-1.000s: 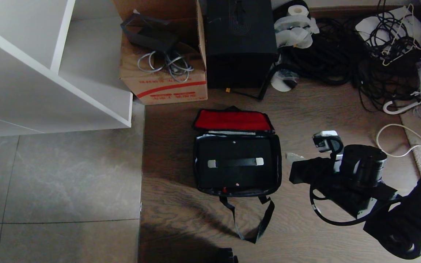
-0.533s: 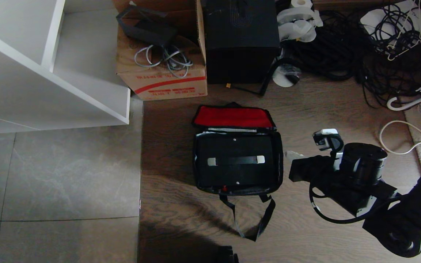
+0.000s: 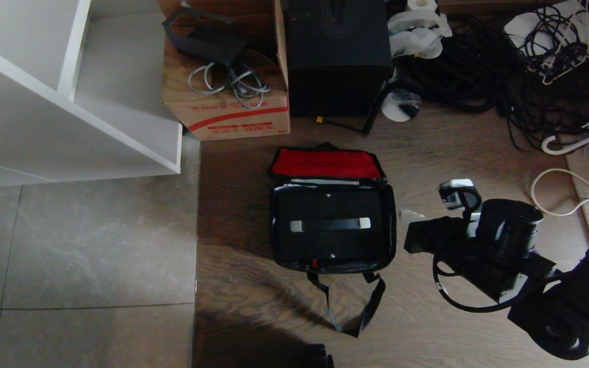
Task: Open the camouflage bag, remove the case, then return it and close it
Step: Grip the handle
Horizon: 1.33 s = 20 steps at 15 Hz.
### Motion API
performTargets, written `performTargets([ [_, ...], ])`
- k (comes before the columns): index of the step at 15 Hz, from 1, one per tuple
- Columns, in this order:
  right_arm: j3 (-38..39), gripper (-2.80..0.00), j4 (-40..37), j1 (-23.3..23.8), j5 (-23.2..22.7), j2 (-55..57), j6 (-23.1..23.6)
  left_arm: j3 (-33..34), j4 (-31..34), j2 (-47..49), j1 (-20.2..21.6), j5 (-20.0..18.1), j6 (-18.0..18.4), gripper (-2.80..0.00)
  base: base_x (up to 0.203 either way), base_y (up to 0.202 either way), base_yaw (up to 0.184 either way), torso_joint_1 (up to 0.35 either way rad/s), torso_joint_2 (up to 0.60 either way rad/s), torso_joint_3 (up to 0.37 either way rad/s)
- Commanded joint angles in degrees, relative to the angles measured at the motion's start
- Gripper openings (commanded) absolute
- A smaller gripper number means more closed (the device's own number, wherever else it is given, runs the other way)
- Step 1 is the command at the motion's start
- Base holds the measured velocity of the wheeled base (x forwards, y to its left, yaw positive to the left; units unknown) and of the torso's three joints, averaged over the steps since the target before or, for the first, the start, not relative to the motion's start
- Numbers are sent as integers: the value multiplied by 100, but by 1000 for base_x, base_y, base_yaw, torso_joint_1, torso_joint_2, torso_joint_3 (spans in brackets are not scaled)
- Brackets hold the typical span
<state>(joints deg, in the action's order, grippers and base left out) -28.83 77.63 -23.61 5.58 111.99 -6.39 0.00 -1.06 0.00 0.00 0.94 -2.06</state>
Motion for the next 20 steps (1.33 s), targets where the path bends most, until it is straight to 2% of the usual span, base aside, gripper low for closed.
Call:
performTargets([
  [1, 5, -280, 42, -3, 4, -11, -3, 53, 1, 0, 0, 3, -5, -280, 0, 0, 0, 0, 0, 0],
  [7, 9, -280, 42, -47, 4, -2, -12, 53, -8, 0, 0, 9, 15, -280, 0, 0, 0, 0, 0, 0],
  [11, 9, -280, 42, -47, 4, -11, -12, 53, 1, 0, 0, 6, -5, -280, -124, 0, 1, 5, 2, 1],
  [20, 55, -280, 33, -47, 4, -55, -11, 53, -8, 0, 0, 12, -5, -280, 0, 0, 0, 0, 0, 0],
])
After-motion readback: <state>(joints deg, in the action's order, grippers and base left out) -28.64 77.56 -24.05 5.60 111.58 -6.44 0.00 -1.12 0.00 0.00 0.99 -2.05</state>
